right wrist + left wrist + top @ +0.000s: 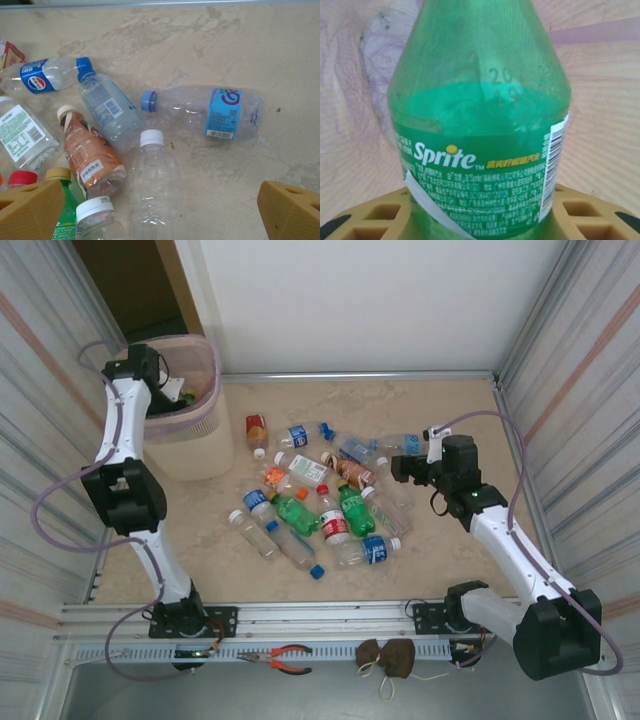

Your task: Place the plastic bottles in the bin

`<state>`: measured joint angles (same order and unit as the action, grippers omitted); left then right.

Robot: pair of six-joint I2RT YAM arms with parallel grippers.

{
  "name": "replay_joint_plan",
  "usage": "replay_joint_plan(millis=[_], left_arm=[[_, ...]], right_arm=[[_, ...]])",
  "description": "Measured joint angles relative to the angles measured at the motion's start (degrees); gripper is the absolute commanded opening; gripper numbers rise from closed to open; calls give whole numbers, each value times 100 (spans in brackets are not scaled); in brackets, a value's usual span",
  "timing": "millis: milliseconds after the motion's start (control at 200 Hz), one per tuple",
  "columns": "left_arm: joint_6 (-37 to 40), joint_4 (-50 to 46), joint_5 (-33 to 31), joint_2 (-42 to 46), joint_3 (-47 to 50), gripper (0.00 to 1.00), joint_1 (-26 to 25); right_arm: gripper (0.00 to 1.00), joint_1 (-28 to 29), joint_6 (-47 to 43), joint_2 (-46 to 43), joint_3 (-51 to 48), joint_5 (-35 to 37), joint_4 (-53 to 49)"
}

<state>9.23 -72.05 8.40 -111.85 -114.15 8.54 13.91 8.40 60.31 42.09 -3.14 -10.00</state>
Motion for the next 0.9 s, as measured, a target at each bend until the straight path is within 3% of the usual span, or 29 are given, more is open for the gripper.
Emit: replay_joint_plan(millis=[311, 586, 897], left_arm=[[-26, 625, -142, 385, 748, 55, 0], [-164, 1102, -66, 380, 859, 70, 0], [-201, 1268, 144, 398, 859, 74, 0]], right_arm=[[98, 146, 13, 52, 0, 57, 70], [95, 96, 382, 256, 201, 79, -308], [86, 26, 765, 717, 807, -13, -1198]])
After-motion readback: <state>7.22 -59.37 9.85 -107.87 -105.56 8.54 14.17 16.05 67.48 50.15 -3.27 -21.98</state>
